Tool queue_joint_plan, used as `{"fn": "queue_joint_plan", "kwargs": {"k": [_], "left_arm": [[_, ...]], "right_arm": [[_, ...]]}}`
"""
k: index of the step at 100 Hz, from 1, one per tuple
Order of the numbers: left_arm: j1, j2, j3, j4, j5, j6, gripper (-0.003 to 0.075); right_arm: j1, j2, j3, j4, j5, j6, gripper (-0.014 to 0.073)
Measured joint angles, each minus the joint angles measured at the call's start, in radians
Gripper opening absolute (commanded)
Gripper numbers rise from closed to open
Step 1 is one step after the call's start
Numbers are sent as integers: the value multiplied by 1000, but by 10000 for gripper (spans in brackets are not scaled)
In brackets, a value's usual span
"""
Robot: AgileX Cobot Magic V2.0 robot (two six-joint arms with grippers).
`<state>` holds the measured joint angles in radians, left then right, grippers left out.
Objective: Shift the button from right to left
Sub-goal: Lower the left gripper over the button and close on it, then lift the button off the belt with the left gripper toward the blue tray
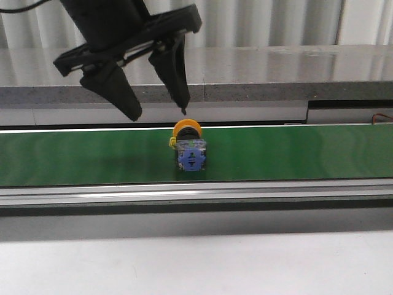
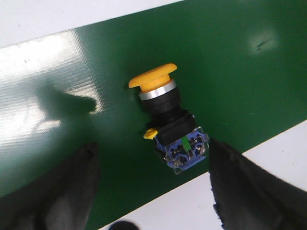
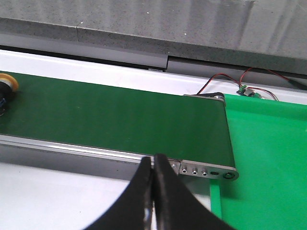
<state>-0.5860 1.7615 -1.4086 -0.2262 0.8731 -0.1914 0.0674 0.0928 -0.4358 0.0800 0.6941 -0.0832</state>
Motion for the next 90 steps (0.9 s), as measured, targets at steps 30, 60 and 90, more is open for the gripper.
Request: {"fn": "queue_joint_plan", "kwargs": {"k": [30, 60, 90], "left_arm": [[-1, 85, -7, -42, -25, -11, 448], [-1, 124, -7, -40, -37, -14, 209], [-1, 106, -8, -30, -44, -14, 13]], "right_arm": [[0, 0, 0, 0, 0, 0, -66], [0, 0, 0, 0, 0, 0, -66], [0, 0, 0, 0, 0, 0, -66]]}}
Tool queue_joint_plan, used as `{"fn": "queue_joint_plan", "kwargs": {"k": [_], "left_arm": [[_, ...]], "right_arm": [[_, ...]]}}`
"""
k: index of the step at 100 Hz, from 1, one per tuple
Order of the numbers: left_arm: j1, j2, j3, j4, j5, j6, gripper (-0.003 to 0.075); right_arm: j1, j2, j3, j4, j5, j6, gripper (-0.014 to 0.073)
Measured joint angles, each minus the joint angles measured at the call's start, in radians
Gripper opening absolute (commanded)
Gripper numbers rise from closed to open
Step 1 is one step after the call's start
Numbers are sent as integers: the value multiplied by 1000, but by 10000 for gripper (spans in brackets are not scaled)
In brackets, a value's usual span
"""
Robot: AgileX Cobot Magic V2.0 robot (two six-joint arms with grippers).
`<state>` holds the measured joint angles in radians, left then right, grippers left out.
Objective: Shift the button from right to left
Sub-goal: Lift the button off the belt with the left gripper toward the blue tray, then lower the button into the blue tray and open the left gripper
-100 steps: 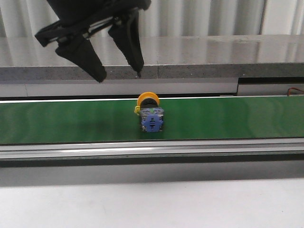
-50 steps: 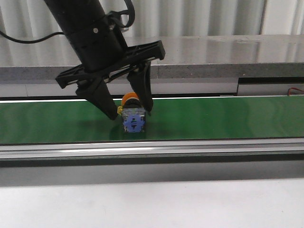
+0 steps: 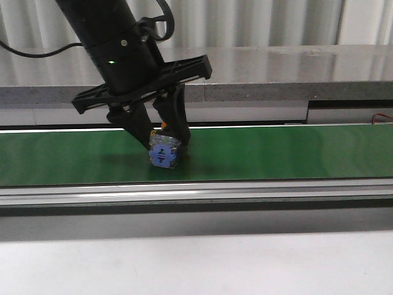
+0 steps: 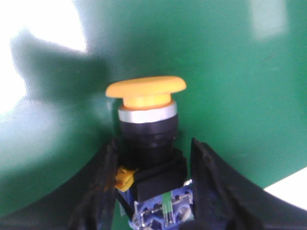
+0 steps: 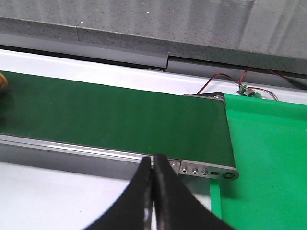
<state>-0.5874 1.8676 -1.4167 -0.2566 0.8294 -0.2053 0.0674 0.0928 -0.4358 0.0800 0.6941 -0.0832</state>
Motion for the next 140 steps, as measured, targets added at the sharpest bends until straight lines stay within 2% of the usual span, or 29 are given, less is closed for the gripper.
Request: {"fn": "queue_joint_plan", "kwargs": {"k": [16, 33, 55, 74, 87, 105, 125, 140], "left_arm": [[9, -79, 0, 17, 4, 0, 9], [76, -176, 0, 82, 42, 0, 9], [221, -262, 0, 245, 152, 0, 9], [353, -273, 2, 398, 259, 0, 9], [447, -273, 8, 473, 287, 0, 9], [573, -273, 10, 529, 297, 6, 9], [680, -248, 10, 555, 311, 100, 9], [753, -193, 10, 573, 327, 123, 9]], "right_arm": [[0, 0, 0, 0, 0, 0, -66], [0, 0, 0, 0, 0, 0, -66], [0, 0, 0, 0, 0, 0, -66], [0, 0, 0, 0, 0, 0, -66], [0, 0, 0, 0, 0, 0, -66], [0, 0, 0, 0, 0, 0, -66], [0, 0, 0, 0, 0, 0, -66], [0, 0, 0, 0, 0, 0, -66]]}}
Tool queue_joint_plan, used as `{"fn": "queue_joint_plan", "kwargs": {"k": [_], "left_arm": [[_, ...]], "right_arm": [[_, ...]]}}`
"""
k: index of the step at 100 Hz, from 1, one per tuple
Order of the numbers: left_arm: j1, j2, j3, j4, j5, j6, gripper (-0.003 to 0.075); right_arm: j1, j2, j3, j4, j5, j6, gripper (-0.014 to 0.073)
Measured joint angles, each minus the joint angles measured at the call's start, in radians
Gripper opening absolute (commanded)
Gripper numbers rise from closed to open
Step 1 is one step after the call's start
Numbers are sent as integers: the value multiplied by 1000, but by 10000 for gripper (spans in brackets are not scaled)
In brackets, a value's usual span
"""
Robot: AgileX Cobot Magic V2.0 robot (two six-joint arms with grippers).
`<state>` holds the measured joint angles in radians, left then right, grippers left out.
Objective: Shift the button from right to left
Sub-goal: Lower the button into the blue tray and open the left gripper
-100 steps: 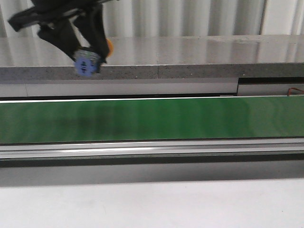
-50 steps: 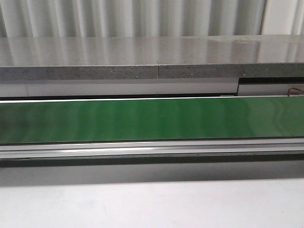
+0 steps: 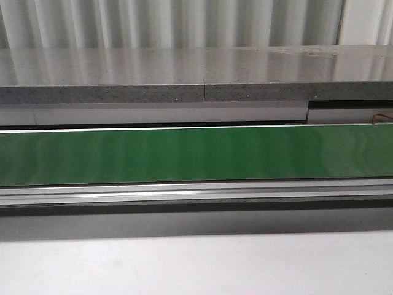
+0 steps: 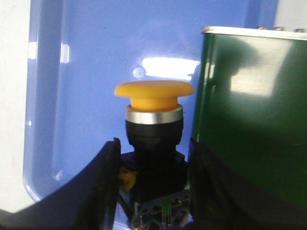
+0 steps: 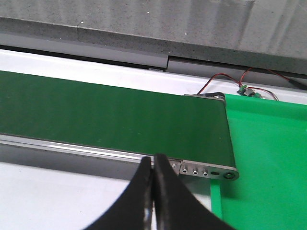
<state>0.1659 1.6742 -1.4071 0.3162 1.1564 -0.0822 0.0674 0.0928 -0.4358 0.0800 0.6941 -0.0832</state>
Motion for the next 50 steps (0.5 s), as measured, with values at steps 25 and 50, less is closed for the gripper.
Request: {"fn": "queue_joint_plan", "kwargs": {"k": [25, 50], "left_arm": [[77, 93, 1, 13, 4, 8, 9], [87, 195, 2, 20, -65, 27, 9]], "right_arm": [[0, 0, 0, 0, 0, 0, -66], [0, 0, 0, -1, 0, 0, -66]]}}
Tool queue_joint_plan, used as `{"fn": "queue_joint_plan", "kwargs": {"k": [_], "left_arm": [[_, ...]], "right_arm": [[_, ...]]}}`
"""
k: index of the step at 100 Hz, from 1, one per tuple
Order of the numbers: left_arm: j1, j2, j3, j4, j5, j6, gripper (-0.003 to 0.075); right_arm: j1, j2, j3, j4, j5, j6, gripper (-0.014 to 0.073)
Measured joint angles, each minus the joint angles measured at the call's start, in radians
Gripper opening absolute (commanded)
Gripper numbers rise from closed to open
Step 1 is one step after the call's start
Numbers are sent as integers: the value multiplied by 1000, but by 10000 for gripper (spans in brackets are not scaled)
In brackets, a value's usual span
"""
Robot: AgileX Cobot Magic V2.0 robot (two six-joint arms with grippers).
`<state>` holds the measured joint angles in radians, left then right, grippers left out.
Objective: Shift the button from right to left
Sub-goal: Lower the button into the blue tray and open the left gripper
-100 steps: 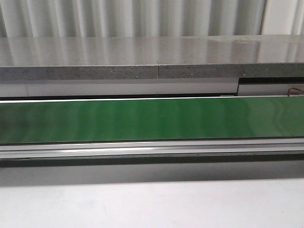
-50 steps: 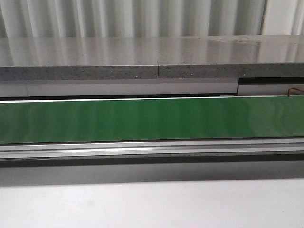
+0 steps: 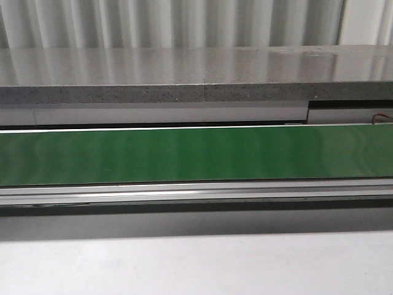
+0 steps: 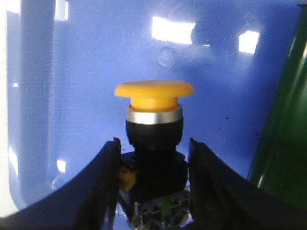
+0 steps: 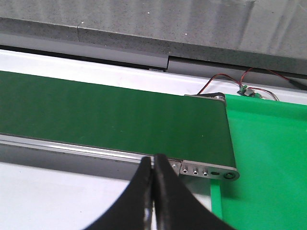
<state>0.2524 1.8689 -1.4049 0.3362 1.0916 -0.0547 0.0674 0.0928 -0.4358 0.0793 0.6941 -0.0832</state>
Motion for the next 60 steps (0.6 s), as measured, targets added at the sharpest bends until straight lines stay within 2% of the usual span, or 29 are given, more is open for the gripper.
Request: {"fn": "queue_joint_plan", "kwargs": {"k": [20, 27, 39, 54, 60], "left_arm": [[0, 78, 0, 2, -34, 29, 13], [0, 91, 0, 2, -40, 33, 39], [0, 95, 0, -15, -55, 37, 170], [0, 95, 0, -34, -76, 55, 420], [0, 95, 0, -34, -81, 60, 471]], "right_arm": [[0, 0, 0, 0, 0, 0, -66], [0, 0, 0, 0, 0, 0, -66], [0, 0, 0, 0, 0, 0, -66], [0, 0, 0, 0, 0, 0, -66], [0, 0, 0, 0, 0, 0, -66]]}}
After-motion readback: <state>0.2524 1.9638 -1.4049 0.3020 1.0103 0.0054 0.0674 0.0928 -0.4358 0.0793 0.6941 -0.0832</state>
